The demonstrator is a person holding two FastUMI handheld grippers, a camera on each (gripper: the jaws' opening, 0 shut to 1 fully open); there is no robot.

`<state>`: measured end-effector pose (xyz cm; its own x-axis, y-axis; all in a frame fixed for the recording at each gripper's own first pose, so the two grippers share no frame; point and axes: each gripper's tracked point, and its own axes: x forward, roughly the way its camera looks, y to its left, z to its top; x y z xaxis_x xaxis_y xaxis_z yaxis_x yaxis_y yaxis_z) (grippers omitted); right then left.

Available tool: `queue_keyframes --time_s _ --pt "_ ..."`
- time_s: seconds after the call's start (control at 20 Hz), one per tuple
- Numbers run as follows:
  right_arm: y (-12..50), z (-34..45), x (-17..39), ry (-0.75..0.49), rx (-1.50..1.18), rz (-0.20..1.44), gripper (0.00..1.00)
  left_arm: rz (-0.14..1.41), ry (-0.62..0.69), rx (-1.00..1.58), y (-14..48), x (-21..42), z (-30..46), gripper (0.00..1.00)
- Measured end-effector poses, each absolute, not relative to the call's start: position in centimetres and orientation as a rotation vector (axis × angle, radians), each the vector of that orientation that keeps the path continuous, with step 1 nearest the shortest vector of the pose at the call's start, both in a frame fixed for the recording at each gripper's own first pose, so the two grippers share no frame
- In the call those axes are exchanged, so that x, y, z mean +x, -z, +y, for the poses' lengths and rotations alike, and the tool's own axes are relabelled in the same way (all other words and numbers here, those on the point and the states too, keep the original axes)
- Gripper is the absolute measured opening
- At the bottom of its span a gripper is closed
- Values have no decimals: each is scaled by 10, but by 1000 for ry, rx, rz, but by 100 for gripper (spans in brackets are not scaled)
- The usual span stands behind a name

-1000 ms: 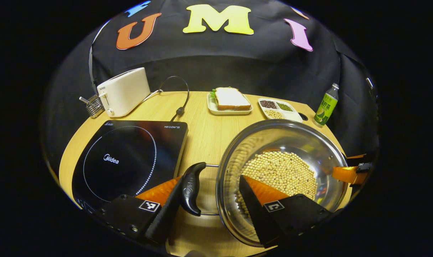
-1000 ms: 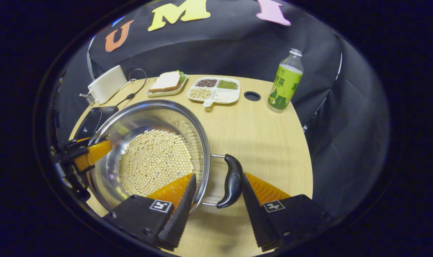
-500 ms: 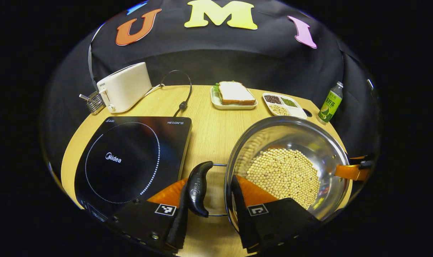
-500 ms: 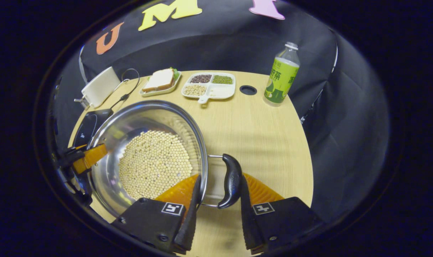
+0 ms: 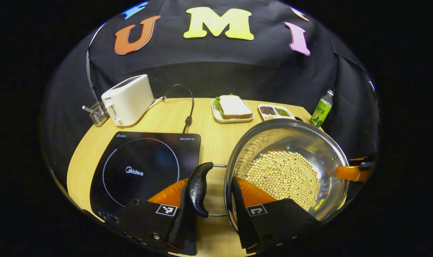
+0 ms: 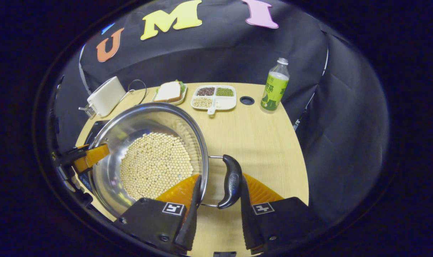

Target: First push the handle of the pot to place it horizontally, then grasp the pot with both hands and set it on the induction cooktop.

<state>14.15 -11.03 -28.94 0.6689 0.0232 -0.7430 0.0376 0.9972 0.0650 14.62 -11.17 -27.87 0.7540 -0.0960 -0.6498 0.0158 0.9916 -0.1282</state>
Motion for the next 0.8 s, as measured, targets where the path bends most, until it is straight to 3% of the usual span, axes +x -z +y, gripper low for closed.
queue_keyframes --time_s 0.8 --pt "245 44 129 3 135 781 53 656 63 -64 243 134 36 55"
